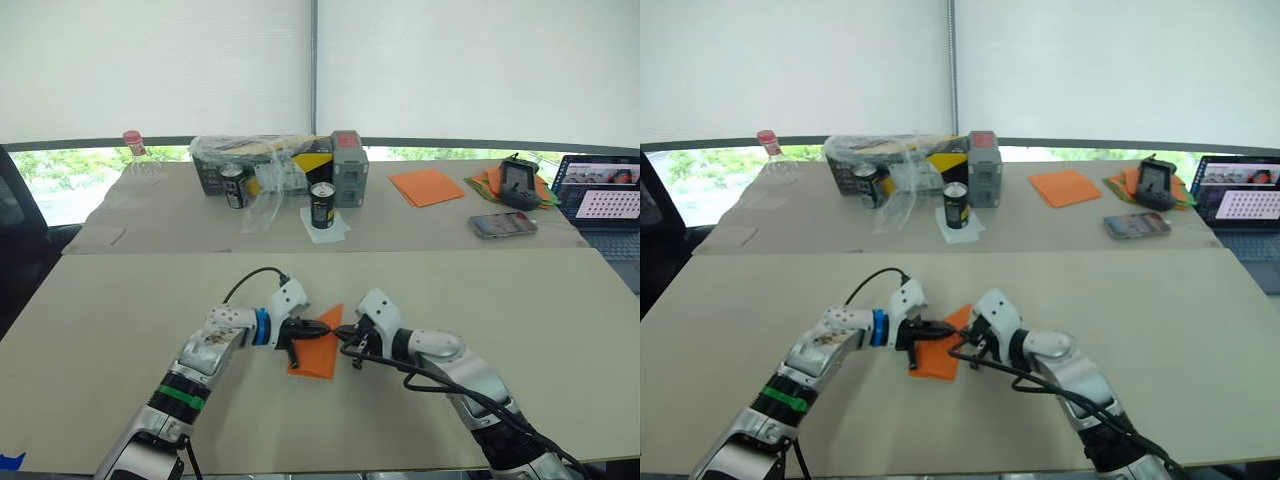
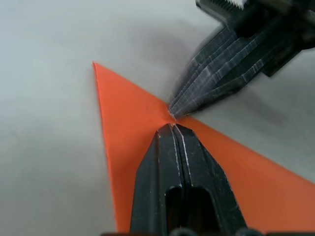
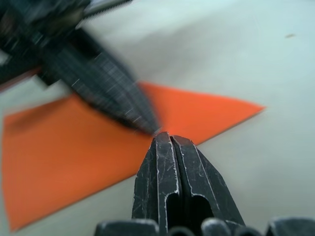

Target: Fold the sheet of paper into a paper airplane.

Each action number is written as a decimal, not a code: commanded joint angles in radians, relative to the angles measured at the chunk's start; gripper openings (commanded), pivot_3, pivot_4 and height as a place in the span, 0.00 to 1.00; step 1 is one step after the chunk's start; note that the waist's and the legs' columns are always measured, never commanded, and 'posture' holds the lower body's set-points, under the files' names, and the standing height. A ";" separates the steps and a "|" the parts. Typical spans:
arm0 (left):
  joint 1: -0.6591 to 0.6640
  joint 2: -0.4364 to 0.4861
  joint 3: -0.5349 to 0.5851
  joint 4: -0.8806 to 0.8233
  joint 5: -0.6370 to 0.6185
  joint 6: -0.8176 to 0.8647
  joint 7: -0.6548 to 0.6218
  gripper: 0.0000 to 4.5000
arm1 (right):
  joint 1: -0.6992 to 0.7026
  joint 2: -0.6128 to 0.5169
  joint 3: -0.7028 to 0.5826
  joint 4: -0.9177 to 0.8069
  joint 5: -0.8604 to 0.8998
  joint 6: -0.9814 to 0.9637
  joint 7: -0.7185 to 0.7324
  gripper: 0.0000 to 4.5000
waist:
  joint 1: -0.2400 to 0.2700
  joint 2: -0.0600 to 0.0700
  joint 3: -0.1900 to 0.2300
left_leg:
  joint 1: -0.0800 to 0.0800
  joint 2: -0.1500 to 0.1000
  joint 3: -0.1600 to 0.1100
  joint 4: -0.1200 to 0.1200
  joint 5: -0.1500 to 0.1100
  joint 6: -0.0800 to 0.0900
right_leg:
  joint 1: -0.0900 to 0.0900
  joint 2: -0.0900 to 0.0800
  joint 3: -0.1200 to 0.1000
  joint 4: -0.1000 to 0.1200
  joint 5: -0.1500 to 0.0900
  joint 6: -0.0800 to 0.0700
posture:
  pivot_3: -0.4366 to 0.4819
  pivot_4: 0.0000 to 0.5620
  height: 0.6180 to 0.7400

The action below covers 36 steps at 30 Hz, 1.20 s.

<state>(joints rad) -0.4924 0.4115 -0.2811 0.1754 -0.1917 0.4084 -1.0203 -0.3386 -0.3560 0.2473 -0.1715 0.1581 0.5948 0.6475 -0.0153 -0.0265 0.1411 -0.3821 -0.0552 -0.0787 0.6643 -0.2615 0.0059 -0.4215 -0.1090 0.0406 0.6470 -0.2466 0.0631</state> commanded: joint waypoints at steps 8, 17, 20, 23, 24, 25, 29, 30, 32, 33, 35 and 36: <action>0.031 0.004 -0.003 -0.018 0.009 -0.003 0.004 0.01 | -0.140 0.003 -0.024 0.232 -0.036 -0.192 0.032 0.00 | -0.002 0.000 0.000 | 0.000 0.000 0.000 0.000 0.000 0.000 | 0.000 0.000 0.000 0.000 0.000 0.000 | 0.48 0.27 0.99; 0.047 0.014 0.021 -0.037 0.005 0.006 0.024 0.01 | -0.193 0.086 -0.029 0.457 -0.052 -0.309 0.034 0.00 | -0.007 0.000 0.000 | 0.001 0.000 0.000 0.000 0.000 0.000 | 0.000 0.000 0.000 0.001 0.000 0.000 | 0.48 0.27 0.99; 0.049 0.014 0.025 -0.040 0.004 0.009 0.027 0.01 | -0.181 0.076 -0.007 0.459 -0.082 -0.323 0.043 0.00 | -0.009 0.000 0.000 | 0.001 0.000 0.000 0.000 0.000 0.000 | 0.000 0.000 0.000 0.001 0.000 0.000 | 0.48 0.27 0.99; 0.049 0.016 0.025 -0.039 0.005 0.010 0.027 0.01 | -0.191 0.087 -0.041 0.431 -0.061 -0.363 0.036 0.00 | -0.010 0.000 0.000 | 0.001 0.000 0.000 0.000 0.000 0.000 | 0.000 0.000 0.000 0.001 0.000 0.000 | 0.48 0.27 0.99; 0.049 0.016 0.026 -0.040 0.004 0.011 0.028 0.01 | -0.196 0.089 -0.046 0.418 -0.056 -0.373 0.040 0.00 | -0.010 0.000 0.000 | 0.001 0.000 0.000 0.000 0.000 0.000 | 0.000 0.000 0.000 0.001 0.000 0.000 | 0.48 0.27 0.99; 0.050 0.017 0.027 -0.041 0.004 0.012 0.028 0.01 | -0.200 0.090 -0.048 0.406 -0.050 -0.379 0.047 0.00 | -0.011 0.000 0.000 | 0.001 0.000 0.000 0.000 0.000 0.000 | 0.000 0.000 0.000 0.001 0.000 0.000 | 0.48 0.27 0.99; 0.056 0.022 0.026 -0.037 0.007 0.006 0.026 0.01 | -0.204 0.089 -0.033 0.378 -0.055 -0.367 0.068 0.00 | -0.013 0.000 0.000 | 0.001 0.000 0.000 0.000 0.000 0.000 | 0.000 0.000 0.000 0.001 0.000 0.000 | 0.48 0.27 0.99; 0.057 0.024 0.026 -0.034 0.009 0.002 0.025 0.01 | -0.197 0.084 -0.025 0.369 -0.057 -0.355 0.080 0.00 | -0.014 0.000 0.000 | 0.001 0.000 0.000 0.000 0.000 0.000 | 0.000 0.000 0.000 0.001 0.000 0.000 | 0.48 0.27 0.99; 0.053 0.027 0.029 -0.028 0.010 -0.002 0.025 0.01 | -0.179 0.075 -0.011 0.357 -0.059 -0.328 0.102 0.00 | -0.015 0.000 0.000 | 0.001 0.000 0.000 0.000 0.000 0.000 | 0.000 0.000 0.000 0.001 0.000 0.000 | 0.48 0.27 0.99; 0.050 0.029 0.032 -0.026 0.010 -0.003 0.025 0.01 | -0.169 0.073 -0.005 0.361 -0.062 -0.320 0.109 0.00 | -0.016 0.000 0.000 | 0.001 0.000 0.000 0.000 0.000 0.000 | 0.000 0.000 0.000 0.001 0.000 0.000 | 0.48 0.27 0.99; 0.048 0.032 0.034 -0.024 0.010 -0.005 0.027 0.01 | -0.156 0.075 -0.002 0.381 -0.066 -0.322 0.111 0.00 | -0.018 0.000 0.000 | 0.001 0.000 0.000 0.000 0.000 0.000 | 0.000 0.000 0.000 0.001 0.000 0.000 | 0.48 0.27 0.99; 0.049 0.033 0.034 -0.024 0.010 -0.005 0.028 0.01 | -0.153 0.078 -0.003 0.394 -0.067 -0.324 0.112 0.00 | -0.019 0.000 0.000 | 0.001 0.000 0.000 0.000 0.000 0.000 | 0.000 0.000 0.000 0.001 0.000 0.000 | 0.48 0.27 0.99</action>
<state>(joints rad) -0.4541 0.4299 -0.2561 0.1418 -0.1945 0.4003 -1.0000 -0.4882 -0.2809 0.2422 0.2300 0.0892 0.2687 0.7536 -0.0343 -0.0263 0.1410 -0.3814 -0.0548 -0.0786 0.6644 -0.2613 0.0056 -0.4215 -0.1088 0.0408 0.6480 -0.2465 0.0629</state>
